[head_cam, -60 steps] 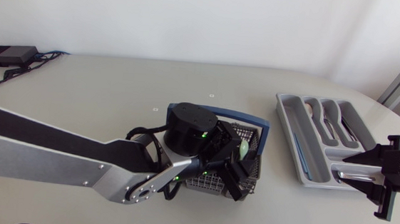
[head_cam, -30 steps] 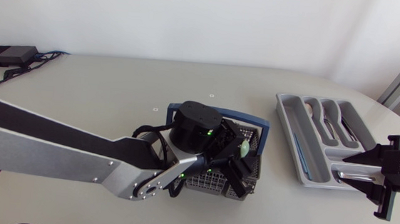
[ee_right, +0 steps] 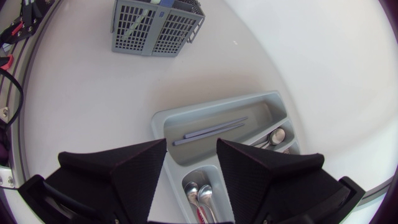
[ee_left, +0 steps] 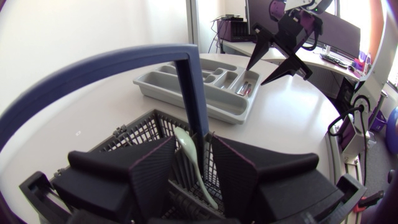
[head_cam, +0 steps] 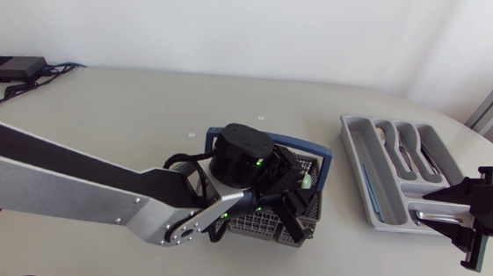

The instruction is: Sort the cutlery from the basket into the organizer compartments.

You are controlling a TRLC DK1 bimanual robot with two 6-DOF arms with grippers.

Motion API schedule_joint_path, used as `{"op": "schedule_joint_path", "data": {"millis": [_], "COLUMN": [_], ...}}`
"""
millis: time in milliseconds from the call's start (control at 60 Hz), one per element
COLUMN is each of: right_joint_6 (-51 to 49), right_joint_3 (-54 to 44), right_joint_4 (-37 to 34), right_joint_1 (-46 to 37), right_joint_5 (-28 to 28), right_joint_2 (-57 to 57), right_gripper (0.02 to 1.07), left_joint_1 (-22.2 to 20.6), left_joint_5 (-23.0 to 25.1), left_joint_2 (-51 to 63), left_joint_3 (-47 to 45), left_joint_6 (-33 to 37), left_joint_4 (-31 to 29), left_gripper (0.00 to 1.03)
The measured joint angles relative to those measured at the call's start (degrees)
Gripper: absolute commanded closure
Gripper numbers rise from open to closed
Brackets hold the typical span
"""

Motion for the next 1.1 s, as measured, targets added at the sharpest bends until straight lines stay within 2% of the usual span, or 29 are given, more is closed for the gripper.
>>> {"op": "schedule_joint_path", "data": {"millis": [167,283,417,533,1100], "right_joint_6": [0.0,0.0,0.0,0.0,0.0], "right_joint_3": [0.0,0.0,0.0,0.0,-0.85], "right_joint_4": [0.72,1.03,1.05,1.09,1.49], "right_joint_1": [0.0,0.0,0.0,0.0,0.0], "right_joint_5": [0.15,0.2,0.22,0.22,0.76], "right_joint_2": [0.0,0.11,0.44,0.44,0.44], "right_gripper": [0.47,0.47,0.47,0.47,0.47], "left_joint_1": [0.0,0.0,0.0,0.0,0.0], "left_joint_5": [0.0,0.0,0.02,1.01,1.49], "left_joint_2": [0.55,1.31,2.05,2.27,3.15], "left_joint_3": [1.6,2.75,3.34,3.34,6.12], "left_joint_6": [0.0,0.0,0.02,0.0,0.0], "left_joint_4": [-0.2,-0.74,-2.4,-4.22,-5.11], "left_gripper": [0.74,0.76,0.85,0.87,0.88]}}
